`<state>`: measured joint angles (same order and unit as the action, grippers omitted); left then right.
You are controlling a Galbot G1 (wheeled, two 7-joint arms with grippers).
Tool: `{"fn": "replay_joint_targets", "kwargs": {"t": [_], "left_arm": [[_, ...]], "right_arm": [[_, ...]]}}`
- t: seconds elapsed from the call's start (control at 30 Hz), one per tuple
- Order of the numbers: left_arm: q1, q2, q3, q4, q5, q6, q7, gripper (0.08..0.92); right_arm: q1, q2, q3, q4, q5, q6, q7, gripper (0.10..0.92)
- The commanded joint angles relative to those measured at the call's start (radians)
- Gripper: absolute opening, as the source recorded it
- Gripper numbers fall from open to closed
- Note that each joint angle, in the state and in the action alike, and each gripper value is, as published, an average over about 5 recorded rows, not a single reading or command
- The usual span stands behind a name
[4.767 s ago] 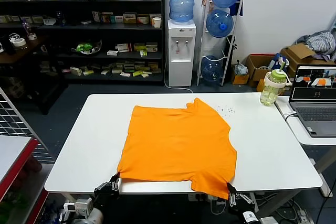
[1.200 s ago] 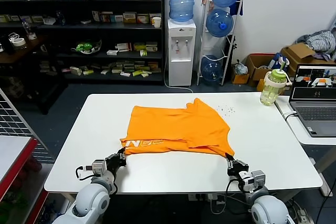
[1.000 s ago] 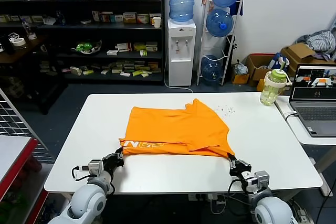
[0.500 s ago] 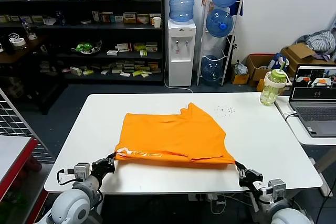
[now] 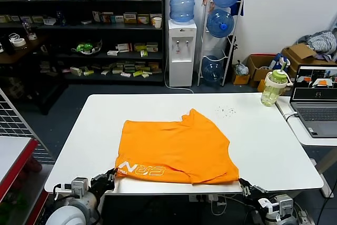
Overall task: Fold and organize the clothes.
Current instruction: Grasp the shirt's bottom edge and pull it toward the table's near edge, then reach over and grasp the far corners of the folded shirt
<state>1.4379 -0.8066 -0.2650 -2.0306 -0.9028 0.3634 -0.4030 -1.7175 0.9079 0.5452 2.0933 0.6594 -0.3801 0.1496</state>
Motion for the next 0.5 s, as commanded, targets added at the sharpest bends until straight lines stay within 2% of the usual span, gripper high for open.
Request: {"fn": "replay_joint_targets", "kwargs": {"t": [0.03,0.17,0.27,0.37,0.5], "left_arm": [[0.041,0.018,-0.017,-0.038,-0.002,0.011,-0.008,0.304],[-0.013,0.028,-0.037,-0.04,-0.012,0.012,-0.009,0.425],[-0.103,0.027,-0.046,0.0,-0.013,-0.014,0.022,0.512],[-0.253,0.004,-0.022,0.099,0.004,-0.066,0.083,0.598],[-0.505,-0.053,0.042,0.305,0.028,-0.103,0.159,0.711]], "right_arm": [[-0.011,-0.025,0.022,0.042,-0.021,-0.01,0.001,0.328],[0.121,-0.053,0.015,0.024,0.022,0.01,-0.004,0.44],[0.321,-0.064,-0.038,-0.047,0.071,0.017,-0.001,0.527],[0.579,-0.049,-0.137,-0.186,0.124,0.015,0.015,0.614],[0.9,0.0,-0.298,-0.404,0.183,0.007,0.033,0.734]]}}
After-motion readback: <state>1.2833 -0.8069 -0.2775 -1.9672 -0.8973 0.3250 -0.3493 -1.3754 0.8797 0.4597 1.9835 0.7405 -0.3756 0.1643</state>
